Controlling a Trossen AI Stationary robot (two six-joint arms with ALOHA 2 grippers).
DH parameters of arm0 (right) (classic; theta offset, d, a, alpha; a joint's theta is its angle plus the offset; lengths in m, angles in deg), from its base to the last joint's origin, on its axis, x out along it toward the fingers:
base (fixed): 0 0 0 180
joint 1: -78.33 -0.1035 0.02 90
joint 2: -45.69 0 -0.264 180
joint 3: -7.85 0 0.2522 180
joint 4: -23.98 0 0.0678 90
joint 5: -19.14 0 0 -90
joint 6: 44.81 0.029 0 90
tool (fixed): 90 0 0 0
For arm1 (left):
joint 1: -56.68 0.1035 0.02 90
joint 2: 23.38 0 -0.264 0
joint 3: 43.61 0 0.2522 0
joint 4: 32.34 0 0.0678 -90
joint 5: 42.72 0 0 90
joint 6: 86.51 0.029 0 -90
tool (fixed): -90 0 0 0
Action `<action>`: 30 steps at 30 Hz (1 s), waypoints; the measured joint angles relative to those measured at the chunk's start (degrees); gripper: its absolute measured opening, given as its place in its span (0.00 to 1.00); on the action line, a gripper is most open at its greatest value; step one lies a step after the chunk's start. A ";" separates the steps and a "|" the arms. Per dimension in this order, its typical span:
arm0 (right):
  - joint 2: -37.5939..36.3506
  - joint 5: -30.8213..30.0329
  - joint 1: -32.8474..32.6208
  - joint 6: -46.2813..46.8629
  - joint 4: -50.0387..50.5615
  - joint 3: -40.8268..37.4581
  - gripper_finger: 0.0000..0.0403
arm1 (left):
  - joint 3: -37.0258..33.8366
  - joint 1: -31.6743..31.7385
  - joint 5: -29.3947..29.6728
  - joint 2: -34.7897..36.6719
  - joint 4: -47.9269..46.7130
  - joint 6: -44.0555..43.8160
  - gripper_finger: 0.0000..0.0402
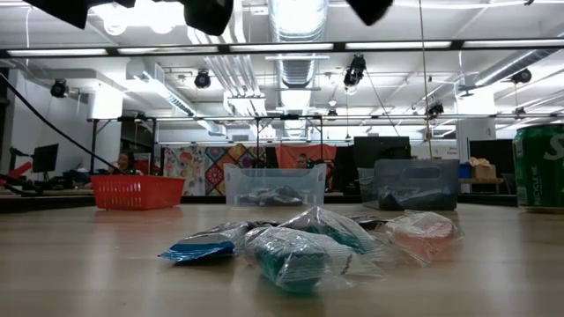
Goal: Sort candy
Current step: Put the blue candy into the red bin
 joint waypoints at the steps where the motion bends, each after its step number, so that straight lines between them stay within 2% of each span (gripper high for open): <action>1: -0.01 0.97 0.71 -1.55 -0.98 0.00 0.02 | 0.00 -0.02 0.00 0.00 0.24 -0.58 0.39; 5: 0.00 5.21 3.19 -5.80 -4.11 0.00 0.02 | -0.02 0.00 0.08 0.00 0.74 -1.86 0.39; 12: 0.00 5.54 4.90 -8.99 -4.89 0.00 0.02 | -0.02 -0.19 0.32 0.00 0.94 -1.89 0.39; 15: 0.00 5.55 5.00 -9.49 -4.94 0.00 0.02 | -0.02 -0.19 3.34 0.00 0.94 -2.00 0.36; 18: 0.00 5.54 5.00 -9.69 -4.88 0.00 0.02 | -0.02 -0.19 5.51 0.00 0.82 -2.07 0.31; 22: 0.00 5.51 5.00 -9.69 -4.89 0.00 0.02 | -0.06 -0.22 5.61 0.00 0.72 -2.02 0.23; 28: 0.00 5.10 5.00 -8.64 -4.98 0.00 0.03 | -0.07 -0.22 5.63 0.00 0.69 -1.96 0.03; 30: 0.00 5.06 5.00 -7.80 -5.32 0.00 0.06 | -0.07 -0.22 6.08 0.02 0.72 -1.96 0.02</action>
